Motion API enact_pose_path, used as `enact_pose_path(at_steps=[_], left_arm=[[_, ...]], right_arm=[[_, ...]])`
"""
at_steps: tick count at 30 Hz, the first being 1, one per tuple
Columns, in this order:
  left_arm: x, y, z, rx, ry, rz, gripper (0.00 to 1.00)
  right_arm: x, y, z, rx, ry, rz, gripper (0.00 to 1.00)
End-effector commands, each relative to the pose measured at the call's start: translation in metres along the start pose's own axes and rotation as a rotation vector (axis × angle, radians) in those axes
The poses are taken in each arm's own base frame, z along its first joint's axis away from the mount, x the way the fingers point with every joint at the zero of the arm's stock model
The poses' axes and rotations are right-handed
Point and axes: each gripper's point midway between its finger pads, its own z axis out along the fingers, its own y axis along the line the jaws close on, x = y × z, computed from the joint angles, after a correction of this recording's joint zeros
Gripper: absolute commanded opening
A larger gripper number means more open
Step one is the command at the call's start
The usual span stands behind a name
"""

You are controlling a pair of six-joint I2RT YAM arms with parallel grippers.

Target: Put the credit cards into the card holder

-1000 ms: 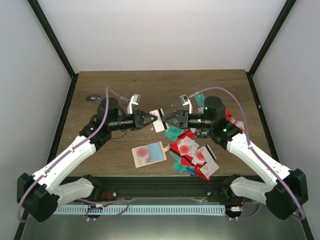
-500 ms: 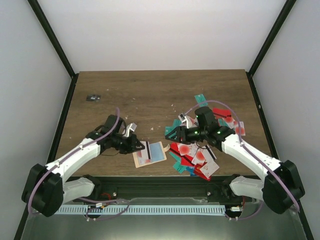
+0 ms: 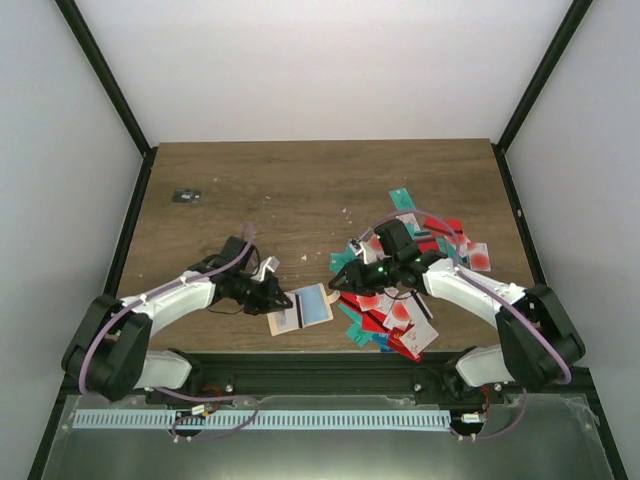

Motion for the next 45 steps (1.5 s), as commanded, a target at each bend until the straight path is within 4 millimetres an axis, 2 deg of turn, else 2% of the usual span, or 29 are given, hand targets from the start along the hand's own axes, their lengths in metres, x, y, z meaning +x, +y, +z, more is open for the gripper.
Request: enact_pose_path(at_steps=[1, 15, 25, 45], left_arm=[[-0.007, -0.005, 0.005, 0.043, 0.000, 0.022, 0.04], [-0.012, 0.010, 0.024, 0.013, 0.060, -0.024, 0.04], [-0.024, 0.010, 0.032, 0.015, 0.069, -0.026, 0.04], [-0.038, 0.015, 0.048, 0.033, 0.063, -0.055, 0.04]], right_arm=[[-0.006, 0.003, 0.006, -0.009, -0.003, -0.041, 0.42], [-0.004, -0.016, 0.022, 0.015, 0.037, -0.014, 0.40], [0.007, -0.052, 0.040, 0.104, 0.113, 0.033, 0.35], [0.018, -0.071, 0.056, 0.116, 0.200, 0.067, 0.18]])
